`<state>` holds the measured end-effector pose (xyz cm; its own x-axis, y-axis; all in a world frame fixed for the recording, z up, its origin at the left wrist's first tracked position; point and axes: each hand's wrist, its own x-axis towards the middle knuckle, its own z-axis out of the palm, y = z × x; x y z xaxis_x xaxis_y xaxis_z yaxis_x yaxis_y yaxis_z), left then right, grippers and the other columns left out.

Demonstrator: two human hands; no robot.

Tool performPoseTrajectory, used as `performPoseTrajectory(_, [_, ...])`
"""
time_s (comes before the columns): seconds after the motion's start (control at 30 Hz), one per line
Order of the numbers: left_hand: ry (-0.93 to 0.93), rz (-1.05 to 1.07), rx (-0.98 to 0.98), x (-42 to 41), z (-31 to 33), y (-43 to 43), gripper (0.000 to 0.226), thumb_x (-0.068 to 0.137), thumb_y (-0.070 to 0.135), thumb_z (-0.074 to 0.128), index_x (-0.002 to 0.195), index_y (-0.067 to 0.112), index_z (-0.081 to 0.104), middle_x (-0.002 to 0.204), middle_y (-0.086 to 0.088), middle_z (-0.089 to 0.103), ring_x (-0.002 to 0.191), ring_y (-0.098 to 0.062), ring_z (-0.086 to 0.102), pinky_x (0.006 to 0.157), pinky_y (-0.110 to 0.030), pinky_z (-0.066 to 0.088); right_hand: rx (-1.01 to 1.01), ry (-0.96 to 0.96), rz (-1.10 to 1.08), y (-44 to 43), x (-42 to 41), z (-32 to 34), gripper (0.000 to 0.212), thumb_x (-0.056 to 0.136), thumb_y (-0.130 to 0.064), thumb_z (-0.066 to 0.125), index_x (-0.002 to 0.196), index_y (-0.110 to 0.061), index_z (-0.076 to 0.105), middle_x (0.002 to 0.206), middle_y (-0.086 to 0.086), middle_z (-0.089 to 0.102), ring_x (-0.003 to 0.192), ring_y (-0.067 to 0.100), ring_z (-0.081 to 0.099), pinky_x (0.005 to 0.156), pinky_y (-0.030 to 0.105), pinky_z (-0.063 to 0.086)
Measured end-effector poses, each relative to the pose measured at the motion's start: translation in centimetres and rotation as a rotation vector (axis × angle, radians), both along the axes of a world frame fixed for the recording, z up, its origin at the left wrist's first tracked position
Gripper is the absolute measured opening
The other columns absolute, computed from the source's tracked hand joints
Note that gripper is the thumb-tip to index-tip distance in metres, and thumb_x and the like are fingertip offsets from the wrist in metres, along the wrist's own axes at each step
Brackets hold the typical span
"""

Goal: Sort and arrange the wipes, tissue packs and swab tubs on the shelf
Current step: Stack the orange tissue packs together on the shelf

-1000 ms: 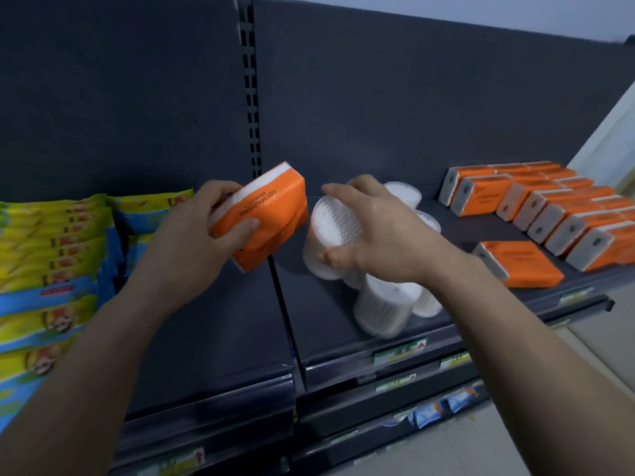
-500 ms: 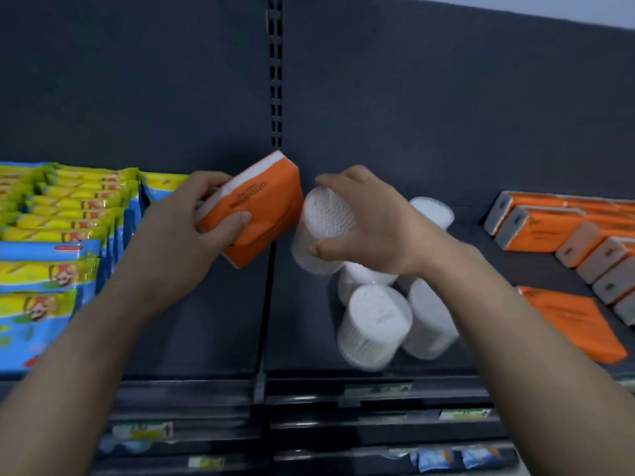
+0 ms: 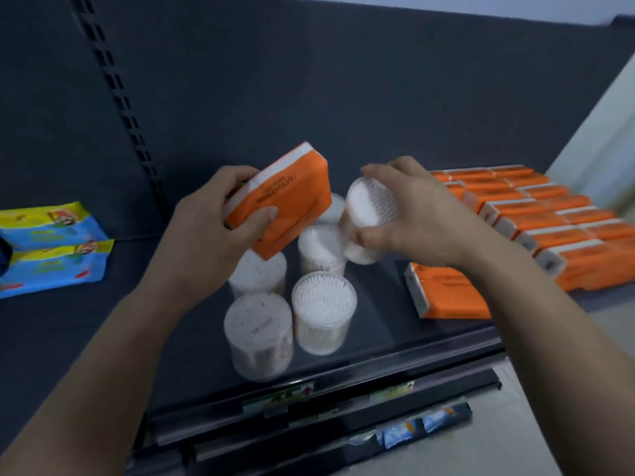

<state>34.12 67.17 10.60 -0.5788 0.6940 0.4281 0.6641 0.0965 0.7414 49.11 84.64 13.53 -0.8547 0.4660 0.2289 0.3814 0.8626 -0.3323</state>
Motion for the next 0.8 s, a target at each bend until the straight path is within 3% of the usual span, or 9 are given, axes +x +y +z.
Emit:
performPoseTrajectory(0.13, [-0.025,-0.097,-0.006,0.6,-0.4,2.1,0.030,0.083,0.029,0.065,0.111,0.034,0.054,0.093,0.023,0.060,0.086,0.007,0.057,0.065,-0.003,0.042,-0.021,-0.107,-0.057,0.8,1.8,-1.2,0.089,0.069,-0.038,0.076,0.144,-0.020,0.032,0.137,0.002,0.035,0.128,0.017,0.036,0.087,0.011,0.024])
performPoseTrajectory(0.4, [-0.061,-0.152,-0.019,2.2,-0.8,2.8,0.032,0.083,0.030,0.063,0.112,0.036,0.053,0.096,0.027,0.060,0.091,0.008,0.057,0.067,-0.002,0.042,-0.127,-0.252,0.001,1.4,2.5,-4.5,0.091,0.069,-0.041,0.075,0.145,-0.021,0.029,0.131,0.001,0.036,0.123,0.019,0.039,0.099,0.031,0.040])
performPoseTrajectory(0.6, [-0.054,-0.015,-0.012,4.7,-0.8,3.1,0.035,0.078,0.041,0.059,0.112,0.040,0.052,0.096,0.030,0.059,0.091,0.011,0.056,0.064,-0.001,0.042,-0.136,-0.280,0.136,3.0,2.3,-6.7,0.086,0.069,-0.041,0.074,0.141,-0.018,0.033,0.128,0.002,0.038,0.122,0.020,0.038,0.098,0.032,0.040])
performPoseTrajectory(0.8, [-0.064,0.168,0.010,9.0,-1.0,3.0,0.033,0.076,0.040,0.061,0.107,0.042,0.052,0.092,0.029,0.061,0.087,0.010,0.058,0.064,-0.003,0.042,-0.111,-0.253,0.342,4.5,2.3,-8.2,0.081,0.068,-0.045,0.073,0.136,-0.021,0.037,0.129,0.001,0.039,0.119,0.019,0.041,0.094,0.033,0.043])
